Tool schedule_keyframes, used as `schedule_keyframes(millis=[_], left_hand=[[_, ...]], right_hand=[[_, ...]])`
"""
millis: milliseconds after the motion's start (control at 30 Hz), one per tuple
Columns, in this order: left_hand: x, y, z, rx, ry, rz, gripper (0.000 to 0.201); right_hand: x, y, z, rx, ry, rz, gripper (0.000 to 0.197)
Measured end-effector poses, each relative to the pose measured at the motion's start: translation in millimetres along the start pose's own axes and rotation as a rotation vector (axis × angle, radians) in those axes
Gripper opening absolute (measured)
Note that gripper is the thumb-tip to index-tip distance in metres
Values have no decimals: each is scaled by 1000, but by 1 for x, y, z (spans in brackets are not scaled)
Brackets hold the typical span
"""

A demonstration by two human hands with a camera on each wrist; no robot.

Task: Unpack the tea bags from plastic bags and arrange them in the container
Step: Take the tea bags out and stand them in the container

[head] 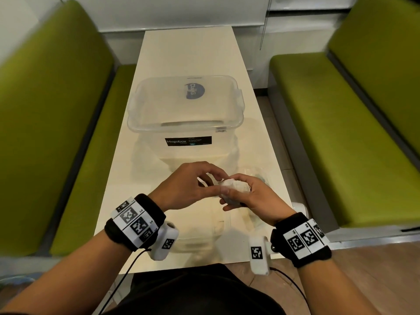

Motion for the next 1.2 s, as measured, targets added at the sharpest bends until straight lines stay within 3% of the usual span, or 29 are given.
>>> schedule_keyframes(millis=[167, 433, 733, 967, 1100, 1200], left_hand=[[-2, 0, 5, -2, -50, 22, 27], [-3, -5, 5, -16, -28, 25, 3], [-5, -4, 6, -39, -59, 113, 16], [-10, -3, 4, -59, -37, 134, 11], [-16, -3, 5, -60, -3, 179, 9], [-18, -3, 6, -66, 18, 190, 8]], right_hand=[[2, -1, 3, 18, -9, 9, 34], [4, -4, 7, 64, -21, -39, 35], [2, 2, 3, 22, 38, -11, 27], [3, 0, 3, 35, 70, -119, 46], [-7, 7, 0, 28, 131, -213, 29], [-13, 11, -2, 21, 97, -180, 20]])
Point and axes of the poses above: each hand's wrist, its own z-axis away from the middle knuckle, its own x-axis out of the palm, y = z × x, the point moved 2 cm from there along -z, towards the middle knuckle, and after that the axes turned 8 degrees about -z, right-handed, at the moved point
